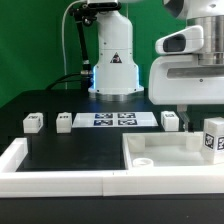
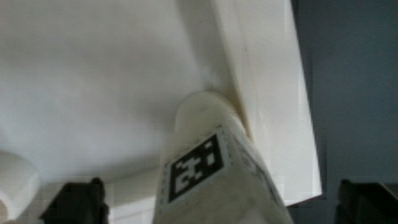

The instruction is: Assemble square table

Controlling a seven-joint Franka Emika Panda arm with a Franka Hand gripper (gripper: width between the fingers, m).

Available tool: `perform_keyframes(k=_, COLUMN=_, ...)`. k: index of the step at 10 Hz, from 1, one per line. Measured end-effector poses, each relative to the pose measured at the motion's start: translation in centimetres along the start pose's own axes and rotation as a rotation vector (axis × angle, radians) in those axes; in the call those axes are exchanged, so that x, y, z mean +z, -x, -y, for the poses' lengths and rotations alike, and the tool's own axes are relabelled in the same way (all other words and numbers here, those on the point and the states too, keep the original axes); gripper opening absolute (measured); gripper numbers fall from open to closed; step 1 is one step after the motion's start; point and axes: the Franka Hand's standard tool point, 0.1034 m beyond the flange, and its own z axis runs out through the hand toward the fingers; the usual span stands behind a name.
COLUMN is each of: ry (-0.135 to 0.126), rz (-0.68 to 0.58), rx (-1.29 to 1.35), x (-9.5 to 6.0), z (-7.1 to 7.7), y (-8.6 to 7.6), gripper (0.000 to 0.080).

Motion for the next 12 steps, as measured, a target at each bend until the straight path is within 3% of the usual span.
perform_keyframes(k=6, ry=0.001, rz=-0.003, rx=-0.276, x=-0.11, z=0.11, y=-0.24, gripper=0.0627)
perform_keyframes(k=7, ry=0.001, rz=-0.003, rx=-0.274, x=-0.1, z=0.1, y=-0.24, gripper=0.0438)
perform_keyframes(k=8, ry=0.001, rz=-0.003, rx=-0.274, x=-0.1, z=0.08, y=-0.25, gripper=0.03)
perform_keyframes(k=12, ry=0.001, rz=-0.003, rx=-0.223, x=-0.07, z=-0.04, y=-0.28, gripper=0.029)
